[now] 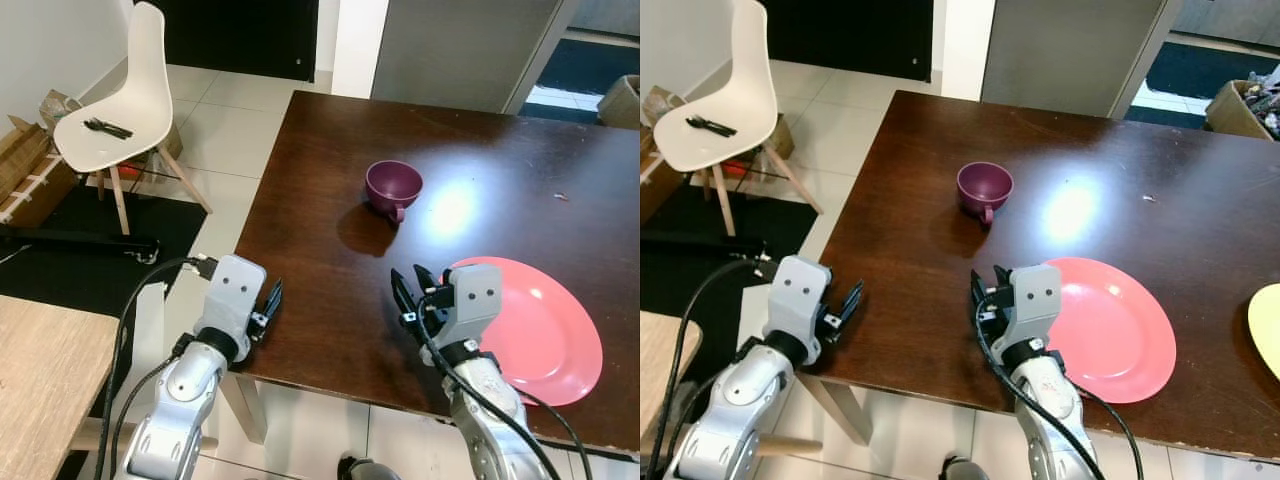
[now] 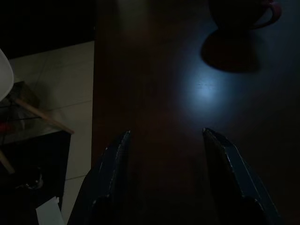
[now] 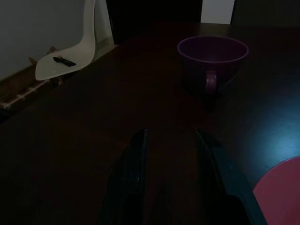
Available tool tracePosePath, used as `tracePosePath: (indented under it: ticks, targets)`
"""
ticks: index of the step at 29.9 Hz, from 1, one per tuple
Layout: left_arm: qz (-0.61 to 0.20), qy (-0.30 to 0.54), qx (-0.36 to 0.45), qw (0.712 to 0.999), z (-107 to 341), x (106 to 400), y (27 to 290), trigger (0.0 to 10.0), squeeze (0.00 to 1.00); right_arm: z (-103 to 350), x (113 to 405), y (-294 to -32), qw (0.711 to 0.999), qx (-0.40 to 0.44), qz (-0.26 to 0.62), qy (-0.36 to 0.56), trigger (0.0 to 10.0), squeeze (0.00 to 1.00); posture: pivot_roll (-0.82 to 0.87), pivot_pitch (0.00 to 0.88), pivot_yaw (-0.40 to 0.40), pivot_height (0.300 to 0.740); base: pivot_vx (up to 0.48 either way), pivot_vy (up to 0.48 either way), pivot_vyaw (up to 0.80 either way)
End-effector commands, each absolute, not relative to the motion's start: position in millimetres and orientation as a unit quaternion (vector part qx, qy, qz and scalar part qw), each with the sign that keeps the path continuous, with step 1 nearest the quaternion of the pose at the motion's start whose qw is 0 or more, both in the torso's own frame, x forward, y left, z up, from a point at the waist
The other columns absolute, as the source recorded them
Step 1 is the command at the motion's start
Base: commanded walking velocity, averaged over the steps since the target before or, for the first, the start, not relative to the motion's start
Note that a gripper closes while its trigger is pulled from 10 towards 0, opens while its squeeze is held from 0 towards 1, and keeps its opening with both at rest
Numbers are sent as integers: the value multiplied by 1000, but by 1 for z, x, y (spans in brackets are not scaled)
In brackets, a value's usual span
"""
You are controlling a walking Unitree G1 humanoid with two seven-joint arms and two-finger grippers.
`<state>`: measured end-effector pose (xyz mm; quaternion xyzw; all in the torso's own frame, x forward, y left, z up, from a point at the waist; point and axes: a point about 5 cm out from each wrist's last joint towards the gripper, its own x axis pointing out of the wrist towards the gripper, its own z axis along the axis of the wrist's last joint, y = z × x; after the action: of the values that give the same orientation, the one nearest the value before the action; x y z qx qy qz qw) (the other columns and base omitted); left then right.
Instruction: Setting the table
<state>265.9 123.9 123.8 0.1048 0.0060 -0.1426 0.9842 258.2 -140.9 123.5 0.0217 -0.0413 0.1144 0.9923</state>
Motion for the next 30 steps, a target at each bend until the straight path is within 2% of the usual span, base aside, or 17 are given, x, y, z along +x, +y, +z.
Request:
tracePosePath:
  ticks: [1,25,30]
  targets:
    - [-139,11,102,985,120,263,125,10000,0,118,258,-141,993,26,116,-28,10000,0,-126,38,25,740,0,0,0]
    - [-144,8,104,984,120,263,124,10000,0,115,258,-141,992,31,117,-24,10000,0,-125,31,27,740,0,0,0]
    - [-144,9,104,984,120,263,124,10000,0,114,258,-140,992,32,117,-23,10000,0,-126,32,30,740,-260,0,0]
